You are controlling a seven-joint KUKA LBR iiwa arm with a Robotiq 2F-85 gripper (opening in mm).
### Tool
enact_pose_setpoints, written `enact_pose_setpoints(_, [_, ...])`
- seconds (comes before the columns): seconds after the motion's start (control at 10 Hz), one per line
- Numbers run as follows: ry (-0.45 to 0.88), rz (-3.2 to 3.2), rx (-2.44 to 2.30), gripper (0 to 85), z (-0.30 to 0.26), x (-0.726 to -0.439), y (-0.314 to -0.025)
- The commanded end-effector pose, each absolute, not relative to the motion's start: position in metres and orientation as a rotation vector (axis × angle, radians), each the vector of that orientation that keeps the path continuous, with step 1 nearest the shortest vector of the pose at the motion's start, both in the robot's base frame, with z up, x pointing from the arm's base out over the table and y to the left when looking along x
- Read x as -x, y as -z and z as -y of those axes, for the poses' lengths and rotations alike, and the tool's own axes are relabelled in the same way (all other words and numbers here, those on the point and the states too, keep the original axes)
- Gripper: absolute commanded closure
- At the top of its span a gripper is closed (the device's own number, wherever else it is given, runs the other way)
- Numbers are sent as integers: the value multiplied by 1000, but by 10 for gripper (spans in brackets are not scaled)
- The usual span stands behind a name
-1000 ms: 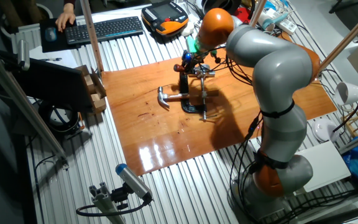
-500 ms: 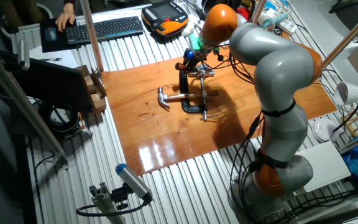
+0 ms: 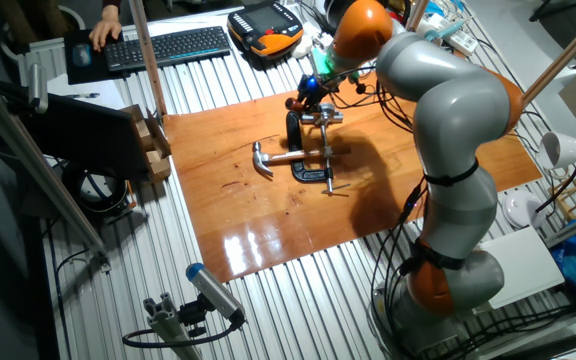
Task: Pull up the lever
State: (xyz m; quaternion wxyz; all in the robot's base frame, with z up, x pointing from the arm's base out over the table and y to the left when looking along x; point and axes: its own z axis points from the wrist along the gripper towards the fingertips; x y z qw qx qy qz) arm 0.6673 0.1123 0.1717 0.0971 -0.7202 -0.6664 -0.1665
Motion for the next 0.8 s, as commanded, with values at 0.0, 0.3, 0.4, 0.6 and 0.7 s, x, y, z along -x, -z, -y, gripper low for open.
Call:
enact_pose_setpoints(0.0, [503, 1965, 2119, 850, -110, -667, -173])
enact_pose_setpoints(0.3, [522, 1968, 2087, 850, -104, -667, -176])
enact_pose_setpoints(0.4, [530, 1963, 2075, 850, -102, -667, -177])
enact_pose_setpoints(0.6, [542, 1958, 2053, 850, -99, -666, -180])
enact_pose_setpoints(0.7, [542, 1960, 2048, 850, -97, -665, -182])
